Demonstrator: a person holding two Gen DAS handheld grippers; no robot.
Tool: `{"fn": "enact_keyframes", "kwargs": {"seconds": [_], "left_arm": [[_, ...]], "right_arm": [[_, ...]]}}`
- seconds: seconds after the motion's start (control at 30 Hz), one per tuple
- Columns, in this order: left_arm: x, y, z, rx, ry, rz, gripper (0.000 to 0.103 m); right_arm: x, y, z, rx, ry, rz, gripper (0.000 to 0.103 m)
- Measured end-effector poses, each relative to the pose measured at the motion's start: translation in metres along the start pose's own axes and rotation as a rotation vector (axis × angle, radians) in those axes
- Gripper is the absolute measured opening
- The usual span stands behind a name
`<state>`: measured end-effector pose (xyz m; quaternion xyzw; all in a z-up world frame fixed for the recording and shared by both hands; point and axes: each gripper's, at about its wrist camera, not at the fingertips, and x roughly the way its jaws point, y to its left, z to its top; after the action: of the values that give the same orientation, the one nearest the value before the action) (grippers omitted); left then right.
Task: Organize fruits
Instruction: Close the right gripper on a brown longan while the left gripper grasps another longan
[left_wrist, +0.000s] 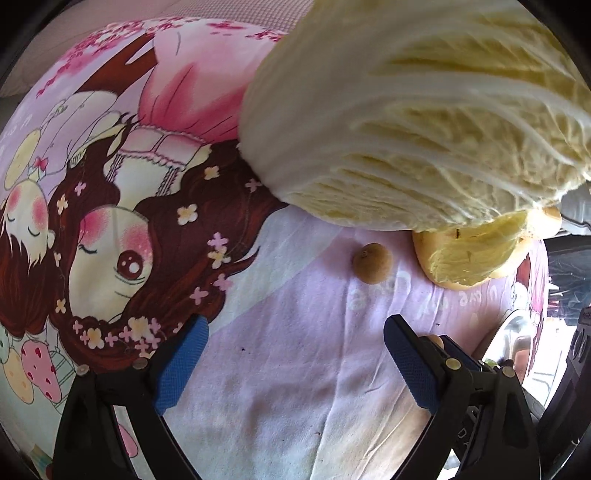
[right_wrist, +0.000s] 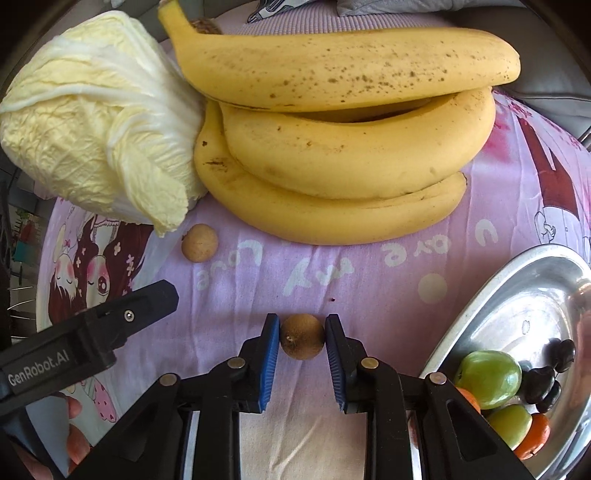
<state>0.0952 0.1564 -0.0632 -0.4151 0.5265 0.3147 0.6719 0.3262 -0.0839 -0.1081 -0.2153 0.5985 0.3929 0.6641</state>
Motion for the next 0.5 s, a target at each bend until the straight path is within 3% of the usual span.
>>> {"fn": "enact_keyframes", "kwargs": {"seconds": [0.13, 0.3, 0.5], "left_arm": [[0.004, -0.023, 0.002, 0.041, -0.042, -0.016, 0.077], [0.015, -0.038, 0.009, 0.009, -0.094, -0.054, 0.06], [0.019, -0.046, 0.014, -0.019, -0.149, -0.077, 0.048]], "right_arm": [[-0.001, -0.014, 0.003, 0.013, -0.004, 0.013, 0.027], [-0.002, -0.024, 0.007, 0.004, -0.007, 0.025, 0.027], [0.001, -0.031, 0.008, -0.004, -0.008, 0.037, 0.027]]}}
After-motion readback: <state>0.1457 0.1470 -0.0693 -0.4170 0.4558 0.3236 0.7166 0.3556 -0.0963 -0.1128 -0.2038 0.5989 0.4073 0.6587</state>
